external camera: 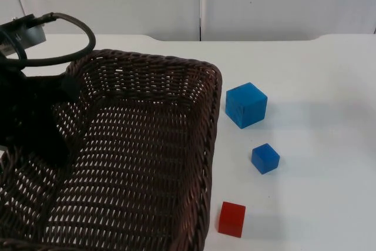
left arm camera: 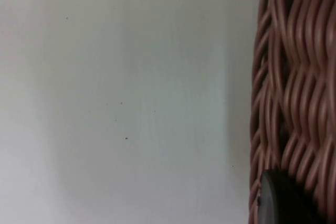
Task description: Pick up the basket with the left hand and place the largest block into the basket with the right hand.
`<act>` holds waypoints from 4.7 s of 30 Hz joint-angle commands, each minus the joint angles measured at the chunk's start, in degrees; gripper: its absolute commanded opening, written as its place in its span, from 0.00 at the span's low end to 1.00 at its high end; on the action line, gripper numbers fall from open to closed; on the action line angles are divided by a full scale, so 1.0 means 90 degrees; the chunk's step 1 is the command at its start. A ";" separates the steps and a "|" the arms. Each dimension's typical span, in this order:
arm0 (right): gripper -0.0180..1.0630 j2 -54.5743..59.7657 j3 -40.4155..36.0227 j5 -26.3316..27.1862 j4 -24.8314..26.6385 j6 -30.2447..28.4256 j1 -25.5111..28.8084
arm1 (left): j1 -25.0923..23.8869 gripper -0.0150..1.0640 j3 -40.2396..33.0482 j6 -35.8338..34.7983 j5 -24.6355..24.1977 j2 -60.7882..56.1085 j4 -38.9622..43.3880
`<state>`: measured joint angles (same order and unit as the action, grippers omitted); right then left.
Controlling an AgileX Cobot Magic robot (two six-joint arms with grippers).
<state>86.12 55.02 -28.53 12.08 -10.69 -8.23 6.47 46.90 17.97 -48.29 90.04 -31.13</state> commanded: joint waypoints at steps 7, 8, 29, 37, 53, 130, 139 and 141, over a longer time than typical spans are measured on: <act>0.99 0.1290 0.1044 0.0031 -0.0062 -0.0485 -0.1176 | 0.0036 0.01 0.0018 0.0014 -0.0027 -0.0107 -0.0084; 0.99 0.1470 0.1197 0.0031 -0.0160 -0.0486 -0.1343 | 0.0036 0.01 0.0018 0.0014 -0.0027 -0.0107 -0.0084; 0.99 0.3702 0.2528 0.1417 -0.0661 -0.0486 -0.2274 | 0.0036 0.01 0.0018 0.0014 -0.0027 -0.0107 -0.0108; 0.99 0.4190 0.2528 0.2299 -0.0661 -0.0486 -0.2262 | 0.0036 0.01 0.0018 0.0014 -0.0016 -0.0107 -0.0108; 0.99 0.4627 0.2528 0.3006 -0.0617 -0.0437 -0.2262 | 0.0036 0.01 0.0018 0.0014 0.0085 -0.0107 -0.0108; 0.01 0.0773 0.2528 0.0769 -0.0316 -0.0589 -0.4133 | 0.0036 0.01 0.0018 0.0014 0.0100 -0.0107 -0.0083; 0.01 0.1007 0.2516 0.0627 -0.0131 -0.0589 -0.4132 | 0.0036 0.01 0.0018 0.0014 0.0062 -0.0107 -0.0083; 0.01 0.1137 0.2516 0.0627 -0.0042 -0.0589 -0.4132 | 0.0036 0.01 0.0018 0.0014 0.0004 -0.0107 -0.0107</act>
<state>95.79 77.55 -23.10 11.01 -15.64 -45.29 6.47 46.90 18.08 -47.54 90.04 -31.13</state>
